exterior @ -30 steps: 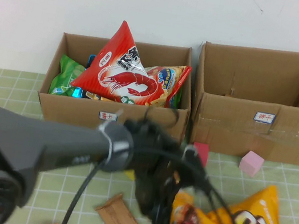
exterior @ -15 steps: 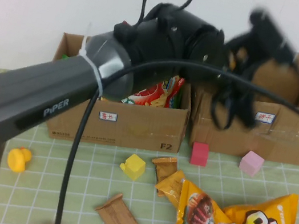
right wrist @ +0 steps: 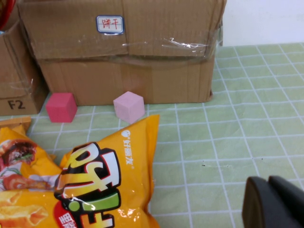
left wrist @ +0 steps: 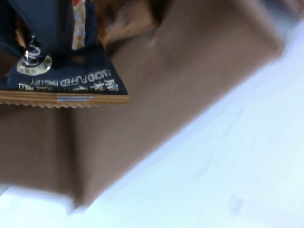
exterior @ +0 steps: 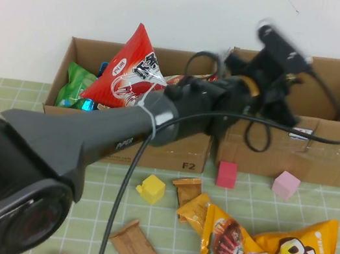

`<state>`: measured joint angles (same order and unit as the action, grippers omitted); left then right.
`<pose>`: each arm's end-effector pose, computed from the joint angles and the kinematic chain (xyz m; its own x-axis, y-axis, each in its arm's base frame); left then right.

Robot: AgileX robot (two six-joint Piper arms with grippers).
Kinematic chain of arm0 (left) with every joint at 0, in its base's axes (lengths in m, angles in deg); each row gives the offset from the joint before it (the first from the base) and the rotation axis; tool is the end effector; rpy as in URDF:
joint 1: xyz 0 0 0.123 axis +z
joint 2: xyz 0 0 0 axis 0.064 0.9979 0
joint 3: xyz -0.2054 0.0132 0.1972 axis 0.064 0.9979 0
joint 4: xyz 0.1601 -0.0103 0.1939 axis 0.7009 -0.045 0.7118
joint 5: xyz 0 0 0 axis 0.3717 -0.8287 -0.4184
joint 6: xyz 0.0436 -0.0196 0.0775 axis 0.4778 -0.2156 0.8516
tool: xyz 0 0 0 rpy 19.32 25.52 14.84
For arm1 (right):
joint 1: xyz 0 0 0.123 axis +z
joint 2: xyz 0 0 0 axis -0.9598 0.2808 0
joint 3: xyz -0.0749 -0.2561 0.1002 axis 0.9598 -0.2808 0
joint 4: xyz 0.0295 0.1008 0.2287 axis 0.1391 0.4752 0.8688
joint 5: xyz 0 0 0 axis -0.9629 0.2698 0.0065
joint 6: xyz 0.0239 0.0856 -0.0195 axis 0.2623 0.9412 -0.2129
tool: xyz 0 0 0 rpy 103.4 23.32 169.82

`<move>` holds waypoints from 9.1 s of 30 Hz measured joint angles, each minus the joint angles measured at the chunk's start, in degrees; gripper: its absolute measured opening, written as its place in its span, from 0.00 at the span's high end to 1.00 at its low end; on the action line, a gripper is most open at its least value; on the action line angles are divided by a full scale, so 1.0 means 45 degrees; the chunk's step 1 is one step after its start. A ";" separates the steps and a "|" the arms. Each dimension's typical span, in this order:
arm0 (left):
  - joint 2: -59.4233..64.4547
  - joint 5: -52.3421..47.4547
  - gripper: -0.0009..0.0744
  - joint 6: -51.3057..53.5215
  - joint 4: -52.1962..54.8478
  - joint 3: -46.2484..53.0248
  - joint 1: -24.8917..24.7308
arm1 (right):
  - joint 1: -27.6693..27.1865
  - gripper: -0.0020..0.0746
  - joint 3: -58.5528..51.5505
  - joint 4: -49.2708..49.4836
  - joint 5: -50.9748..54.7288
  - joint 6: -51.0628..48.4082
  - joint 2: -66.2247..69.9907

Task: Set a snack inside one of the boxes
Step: Place the biscuit in the biscuit box, then pick up the biscuit, then place the biscuit in the biscuit box, then pick up the biscuit

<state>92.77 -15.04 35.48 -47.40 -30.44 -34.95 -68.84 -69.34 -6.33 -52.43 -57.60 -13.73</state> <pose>0.4236 -0.3373 0.2449 -0.1187 0.2379 -0.9640 0.6339 0.7654 0.1108 0.0528 0.0013 0.1753 -0.2667 0.0278 -0.9634 -0.0391 0.9985 0.0396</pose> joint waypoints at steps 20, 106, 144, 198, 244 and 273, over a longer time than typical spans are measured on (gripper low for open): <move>-0.2651 -0.5936 0.50 0.0666 0.0519 0.0000 0.0770 | 0.0000 0.98 0.0000 0.0000 0.0000 0.0000 0.0000; -0.2194 -0.7552 0.36 -1.8262 0.2134 0.9050 0.0307 | 0.0000 0.98 0.0000 0.0000 0.0000 0.0000 0.0000; -0.1768 -1.1441 0.44 -0.4571 -0.0501 0.3471 0.0345 | 0.0000 0.98 0.0000 0.0000 0.0000 0.0000 0.0000; -0.2401 -1.1268 0.79 -0.0750 0.2305 -0.3314 0.0848 | 0.0000 0.98 0.0000 0.0000 0.0000 0.0000 0.0000; 0.0075 -1.1008 0.29 -0.0851 -0.1515 0.2402 0.0135 | 0.0000 0.98 0.0000 0.0000 0.0000 0.0000 0.0000; 0.0251 -0.9004 0.16 -0.1684 -0.0556 0.2402 0.0537 | 0.0000 0.98 0.0000 0.0000 0.0000 0.0000 0.0000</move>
<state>93.90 -55.56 27.90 -49.90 -19.62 -32.54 -68.84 -69.34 -6.33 -52.43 -57.60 -13.73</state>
